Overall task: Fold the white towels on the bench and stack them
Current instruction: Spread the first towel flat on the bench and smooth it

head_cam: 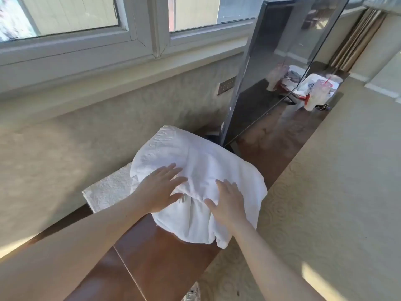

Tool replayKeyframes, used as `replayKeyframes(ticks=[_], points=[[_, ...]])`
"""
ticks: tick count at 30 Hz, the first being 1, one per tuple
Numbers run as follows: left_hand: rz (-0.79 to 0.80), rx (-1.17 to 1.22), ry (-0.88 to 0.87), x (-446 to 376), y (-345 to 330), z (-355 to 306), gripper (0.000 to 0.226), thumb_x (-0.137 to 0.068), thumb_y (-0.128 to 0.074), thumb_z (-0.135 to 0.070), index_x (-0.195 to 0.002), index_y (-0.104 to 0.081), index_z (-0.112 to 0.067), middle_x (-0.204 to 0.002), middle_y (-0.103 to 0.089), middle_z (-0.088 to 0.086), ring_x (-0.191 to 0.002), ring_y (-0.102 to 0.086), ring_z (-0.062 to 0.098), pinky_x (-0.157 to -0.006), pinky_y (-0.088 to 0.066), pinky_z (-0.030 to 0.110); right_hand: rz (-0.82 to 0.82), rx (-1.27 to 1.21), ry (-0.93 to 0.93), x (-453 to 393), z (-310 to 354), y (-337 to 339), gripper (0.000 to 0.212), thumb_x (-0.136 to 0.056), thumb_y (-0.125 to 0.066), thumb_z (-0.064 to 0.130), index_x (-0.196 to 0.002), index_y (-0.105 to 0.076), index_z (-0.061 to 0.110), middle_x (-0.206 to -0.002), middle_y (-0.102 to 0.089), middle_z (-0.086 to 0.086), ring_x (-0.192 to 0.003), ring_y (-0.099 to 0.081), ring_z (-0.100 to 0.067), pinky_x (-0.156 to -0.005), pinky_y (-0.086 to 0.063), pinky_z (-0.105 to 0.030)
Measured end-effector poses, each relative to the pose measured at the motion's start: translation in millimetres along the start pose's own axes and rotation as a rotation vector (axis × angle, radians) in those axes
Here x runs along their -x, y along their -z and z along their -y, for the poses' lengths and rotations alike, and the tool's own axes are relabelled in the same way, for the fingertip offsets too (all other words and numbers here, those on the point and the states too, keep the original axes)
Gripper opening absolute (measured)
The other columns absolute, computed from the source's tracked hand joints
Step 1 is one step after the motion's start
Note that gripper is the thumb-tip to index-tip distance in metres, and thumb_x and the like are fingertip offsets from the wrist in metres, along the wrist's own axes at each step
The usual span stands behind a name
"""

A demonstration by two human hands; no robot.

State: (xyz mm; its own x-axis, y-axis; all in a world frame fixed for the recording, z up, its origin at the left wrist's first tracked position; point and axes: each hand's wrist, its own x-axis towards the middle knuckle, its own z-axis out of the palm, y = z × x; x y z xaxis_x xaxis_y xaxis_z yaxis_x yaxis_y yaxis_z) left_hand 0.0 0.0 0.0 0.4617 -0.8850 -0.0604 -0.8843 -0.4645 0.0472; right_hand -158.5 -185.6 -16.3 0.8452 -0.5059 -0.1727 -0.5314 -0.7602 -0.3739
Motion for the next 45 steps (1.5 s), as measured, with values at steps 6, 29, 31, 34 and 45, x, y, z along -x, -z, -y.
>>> replayKeyframes(ticks=[6,29,31,34,45], points=[[0.09,-0.137,0.164,-48,-25,9,0.097,-0.084,-0.053,-0.076,-0.161,-0.01,-0.036,-0.171,0.002,-0.001,-0.157,0.006,0.026,-0.123,0.011,0.047,0.055,0.115,0.104,-40,-37,-32,0.107,-0.088,-0.058,0.068,-0.16,0.009,0.026,-0.169,0.01,-0.01,-0.155,0.003,-0.037,-0.124,0.0,-0.05],[-0.554,0.209,0.298,-46,59,19,0.089,-0.09,-0.021,-0.083,-0.059,-0.06,-0.009,-0.05,-0.051,0.003,-0.045,-0.049,0.025,-0.044,-0.035,0.03,-0.451,-0.495,0.359,-94,13,61,0.059,-0.094,-0.04,0.063,-0.099,-0.074,0.015,-0.078,-0.071,0.003,-0.07,-0.065,-0.021,-0.063,-0.054,-0.041],[-0.591,0.242,0.29,-26,75,19,0.086,-0.09,-0.023,-0.083,-0.057,-0.055,-0.01,-0.049,-0.046,0.0,-0.045,-0.045,0.024,-0.046,-0.029,0.027,-0.485,-0.555,0.444,-84,31,76,0.055,-0.094,-0.043,0.059,-0.096,-0.074,0.014,-0.077,-0.071,0.005,-0.069,-0.065,-0.019,-0.061,-0.054,-0.043],[-0.636,0.323,0.305,12,98,17,0.079,-0.087,-0.032,-0.085,-0.059,-0.051,-0.013,-0.051,-0.042,-0.006,-0.046,-0.041,0.022,-0.047,-0.032,0.03,-0.507,-0.641,0.572,-64,65,96,0.045,-0.096,-0.048,0.05,-0.093,-0.074,0.014,-0.077,-0.071,0.009,-0.068,-0.065,-0.017,-0.061,-0.053,-0.043],[-0.865,0.42,0.574,241,116,-4,0.068,-0.058,-0.074,-0.076,-0.067,-0.054,-0.011,-0.054,-0.044,-0.008,-0.053,-0.034,0.012,-0.049,-0.03,0.019,-0.379,-0.795,0.814,108,229,98,0.029,-0.087,-0.057,0.042,-0.092,-0.076,0.02,-0.087,-0.071,0.012,-0.076,-0.063,-0.012,-0.067,-0.048,-0.029]])
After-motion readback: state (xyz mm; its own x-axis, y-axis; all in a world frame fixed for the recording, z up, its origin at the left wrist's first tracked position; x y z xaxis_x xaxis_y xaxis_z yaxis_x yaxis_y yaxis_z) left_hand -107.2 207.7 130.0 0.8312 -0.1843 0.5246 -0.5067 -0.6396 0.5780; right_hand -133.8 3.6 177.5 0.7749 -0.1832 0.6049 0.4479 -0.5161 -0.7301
